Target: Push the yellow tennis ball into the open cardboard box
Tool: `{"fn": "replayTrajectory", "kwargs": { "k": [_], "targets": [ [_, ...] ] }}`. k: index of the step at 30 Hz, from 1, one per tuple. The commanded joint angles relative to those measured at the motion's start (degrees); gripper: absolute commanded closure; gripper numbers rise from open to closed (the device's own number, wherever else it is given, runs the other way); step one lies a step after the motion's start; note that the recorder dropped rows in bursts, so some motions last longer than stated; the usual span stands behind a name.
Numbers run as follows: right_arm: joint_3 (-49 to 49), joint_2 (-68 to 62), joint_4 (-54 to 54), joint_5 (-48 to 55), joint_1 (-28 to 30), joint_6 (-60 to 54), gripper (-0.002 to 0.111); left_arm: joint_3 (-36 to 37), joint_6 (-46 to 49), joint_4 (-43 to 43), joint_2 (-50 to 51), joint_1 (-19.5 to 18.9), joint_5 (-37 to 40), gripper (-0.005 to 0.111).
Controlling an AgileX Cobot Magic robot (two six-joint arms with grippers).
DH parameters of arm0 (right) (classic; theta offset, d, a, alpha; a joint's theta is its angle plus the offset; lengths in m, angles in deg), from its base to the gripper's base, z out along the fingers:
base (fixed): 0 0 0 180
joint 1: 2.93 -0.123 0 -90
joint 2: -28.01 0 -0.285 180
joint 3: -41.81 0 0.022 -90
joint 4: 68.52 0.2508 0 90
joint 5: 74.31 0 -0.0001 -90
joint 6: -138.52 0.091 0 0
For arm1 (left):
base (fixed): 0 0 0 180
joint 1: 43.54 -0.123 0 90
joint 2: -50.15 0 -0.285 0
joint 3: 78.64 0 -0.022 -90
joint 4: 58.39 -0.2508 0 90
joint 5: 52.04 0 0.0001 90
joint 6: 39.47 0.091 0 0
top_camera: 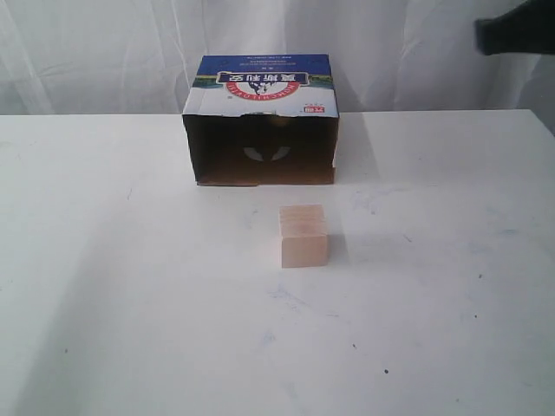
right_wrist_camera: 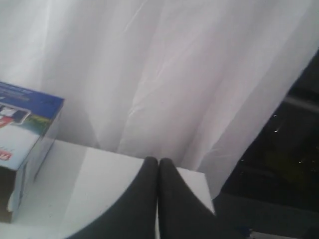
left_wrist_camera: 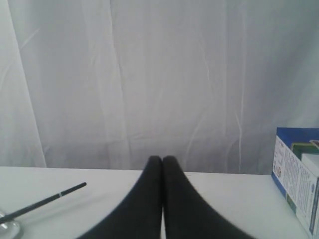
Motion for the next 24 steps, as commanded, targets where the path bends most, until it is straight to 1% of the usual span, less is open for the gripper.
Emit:
{"fn": "replayTrajectory", "kwargs": {
  "k": [1,4,7,10,12,14,15,16,18,19,21,22,24],
  "targets": [
    [2.0,10.6,-0.3,-3.4,0.4,0.8,0.108,0.5,-5.5,-1.7,-13.1,0.0,10.4,0.107],
    [5.6,19.3,-0.3,-3.7,0.4,3.5,0.108,0.5,-7.1,-3.4,-21.2,0.0,16.1,0.107],
    [11.1,27.7,-0.3,-5.2,0.4,2.8,0.108,0.5,-10.1,-7.8,-28.8,0.0,23.9,0.107],
    [16.6,35.1,-0.3,-6.1,0.4,2.8,0.108,0.5,-17.6,-10.1,-34.8,1.4,30.2,0.107],
    [18.8,38.7,-0.3,-5.4,0.4,2.8,0.108,0.5,-22.2,-10.7,-37.2,2.6,30.9,0.107],
    [20.2,42.6,-0.3,-4.0,0.4,3.5,0.108,0.3,-22.1,-14.2,-38.4,4.8,30.7,0.107],
    [20.5,44.3,-0.3,-3.0,0.4,3.8,0.108,-0.1,-22.2,-18.0,-38.7,6.4,31.3,0.107],
    [20.9,45.8,-0.3,-0.8,0.4,4.1,0.108,-0.7,-22.2,-21.5,-38.7,8.7,32.6,0.107],
    [21.4,47.9,-0.3,3.8,0.4,3.8,0.108,-1.5,-22.3,-24.7,-38.7,13.3,36.5,0.107],
    [21.7,48.4,-0.3,7.4,0.4,3.7,0.108,-1.7,-22.3,-24.7,-38.7,15.8,39.4,0.107],
    [23.2,48.1,-0.3,12.1,0.4,3.9,0.108,-2.0,-22.2,-24.6,-38.7,18.8,46.0,0.107],
    [24.7,47.2,-0.3,14.2,0.4,3.9,0.108,-2.0,-21.8,-24.7,-38.7,19.4,50.2,0.107],
    [27.3,44.9,-0.3,14.9,0.4,3.9,0.108,-2.0,-21.8,-24.7,-38.7,19.7,57.8,0.107]
  ]
}}
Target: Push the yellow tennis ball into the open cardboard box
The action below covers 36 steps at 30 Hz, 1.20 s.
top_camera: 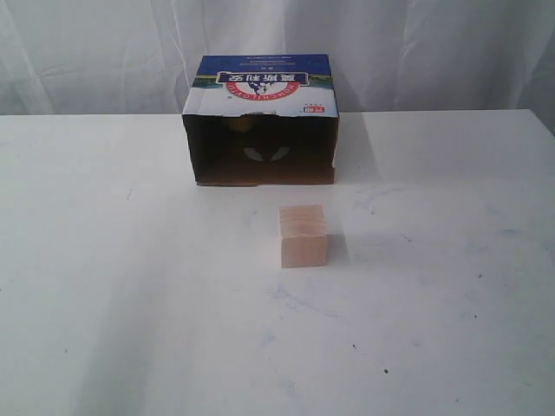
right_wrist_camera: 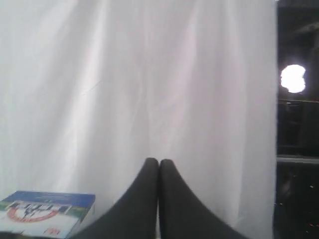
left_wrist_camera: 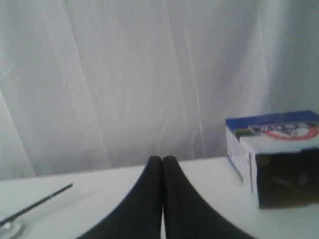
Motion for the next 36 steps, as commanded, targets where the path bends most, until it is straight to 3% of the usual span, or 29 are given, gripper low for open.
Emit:
{"fn": "replayTrajectory", "kwargs": {
  "k": [1,11,17,21,27,30,32,36],
  "targets": [
    [5.8,-4.6,-0.3,5.6,0.2,0.3,0.108,-0.2,-0.2,-1.1,-0.3,1.9,17.4,0.107],
    [10.8,-15.1,-0.3,5.3,0.2,-3.6,0.108,3.4,-0.7,-2.2,-2.3,1.9,20.1,0.107],
    [10.8,-15.1,-0.3,4.6,0.2,-2.7,0.108,3.4,-0.7,1.1,-10.1,1.9,34.0,0.107],
    [10.9,-15.1,-0.3,4.6,0.2,3.4,0.108,3.4,0.9,11.1,-15.0,1.9,34.9,0.107],
    [11.1,-15.1,-0.3,-2.7,0.2,4.8,0.108,2.5,13.5,25.7,-17.0,1.9,29.2,0.107],
    [11.1,-15.1,-0.3,-6.7,0.2,4.8,0.108,0.3,22.8,33.0,-17.0,2.0,34.2,0.107],
    [11.1,-15.1,-0.3,-9.0,0.2,4.8,0.108,-0.7,27.9,35.8,-17.0,2.0,43.7,0.107],
    [11.1,-15.0,-0.3,-10.5,0.2,4.8,0.108,0.3,27.8,36.1,-17.0,2.0,42.6,0.107]
  ]
}}
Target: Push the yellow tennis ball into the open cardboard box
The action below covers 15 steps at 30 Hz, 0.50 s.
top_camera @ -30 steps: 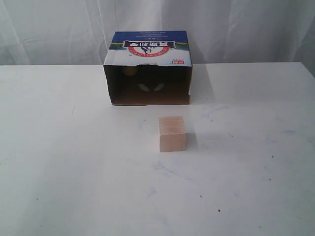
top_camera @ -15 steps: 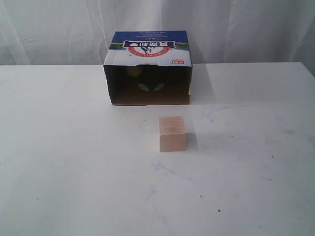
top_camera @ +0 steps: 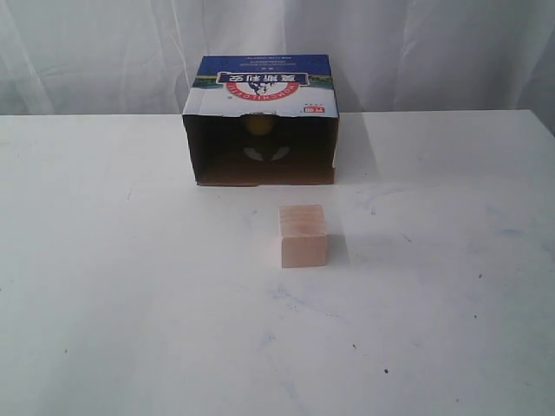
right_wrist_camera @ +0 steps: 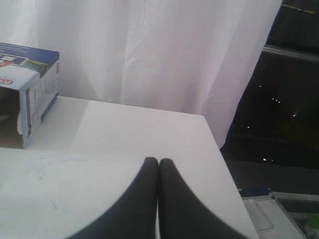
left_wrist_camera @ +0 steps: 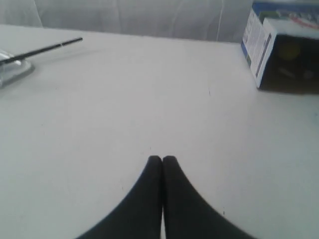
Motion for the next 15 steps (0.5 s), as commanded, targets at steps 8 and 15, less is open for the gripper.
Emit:
{"fn": "replayTrajectory", "kwargs": {
  "k": [8,15],
  "targets": [
    [0.5,2.8,-0.3,-1.5,0.7,0.5,0.108,2.0,2.4,1.4,-0.4,0.4,1.6,0.107],
    [0.5,17.0,-0.3,-1.9,2.5,0.5,0.108,2.0,2.5,1.4,-0.4,0.4,1.6,0.107]
  ]
}}
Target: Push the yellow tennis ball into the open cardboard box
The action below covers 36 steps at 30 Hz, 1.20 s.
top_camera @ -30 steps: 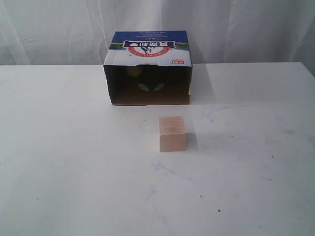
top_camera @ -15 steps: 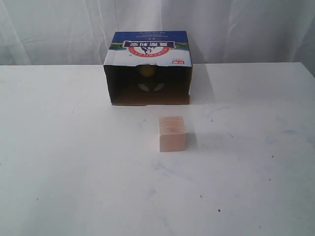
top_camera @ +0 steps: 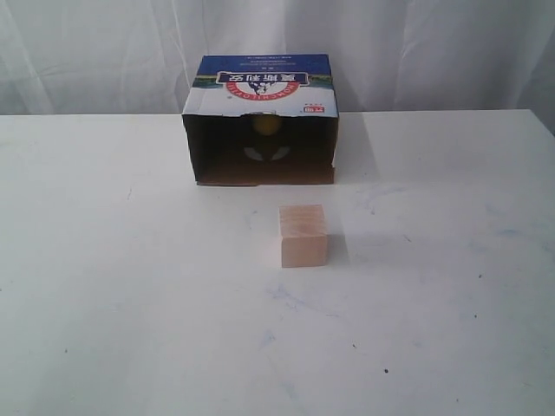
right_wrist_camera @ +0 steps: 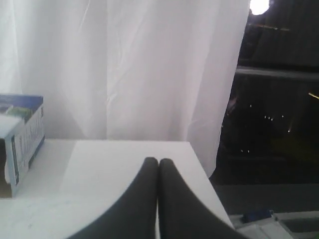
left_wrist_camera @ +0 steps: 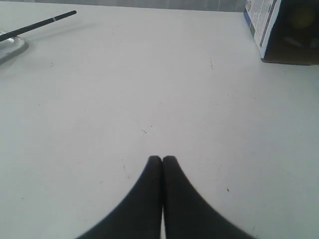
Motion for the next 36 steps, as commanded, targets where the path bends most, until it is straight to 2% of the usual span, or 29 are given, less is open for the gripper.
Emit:
{"fn": "replayTrajectory", "kwargs": {
  "k": [1,8,10,15,18,21,22,24,26,28,34,35,36],
  "targets": [
    [0.4,8.5,-0.4,-1.0,0.7,0.4,0.108,0.3,0.4,0.6,-0.4,0.4,-0.1,0.107],
    [0.3,13.9,-0.4,-6.6,2.3,0.4,0.108,0.3,0.4,0.6,-0.4,0.4,-0.1,0.107],
    [0.4,14.0,-0.4,-5.8,5.8,0.4,0.108,0.3,0.4,0.6,-0.4,0.4,-0.1,0.107],
    [0.4,14.0,-0.4,6.4,23.3,4.9,0.108,0.3,0.4,0.6,-0.4,0.4,-0.1,0.107],
    [1.0,14.0,-3.6,10.3,24.8,4.8,0.108,0.3,0.4,0.6,-0.4,0.4,-0.1,0.107],
    [4.4,14.0,-15.0,13.9,26.0,4.7,0.108,0.3,0.4,0.6,-0.4,0.4,-0.1,0.107],
    [6.3,14.0,-20.3,14.5,26.5,8.9,0.108,0.3,0.4,0.6,-0.4,0.4,-0.1,0.107],
    [10.6,14.0,-38.0,14.7,27.8,23.8,0.108,0.3,0.4,0.6,-0.4,0.4,-0.1,0.107],
    [15.8,14.0,-57.3,12.2,29.5,46.8,0.108,0.3,0.4,0.6,-0.4,0.4,-0.1,0.107],
    [18.1,14.2,-69.3,8.4,31.2,62.1,0.108,0.3,0.4,0.6,-0.4,0.4,-0.1,0.107],
    [18.1,14.4,-78.3,33.3,39.1,66.0,0.108,0.3,0.4,0.1,-0.4,0.4,-0.1,0.107],
    [18.1,14.8,-84.9,48.2,41.7,72.2,0.108,0.3,0.4,0.1,-0.4,0.4,-0.1,0.107],
    [18.1,15.4,-88.4,54.6,42.6,76.6,0.108,0.3,0.4,0.1,-0.4,0.4,-0.1,0.107]
  ]
}}
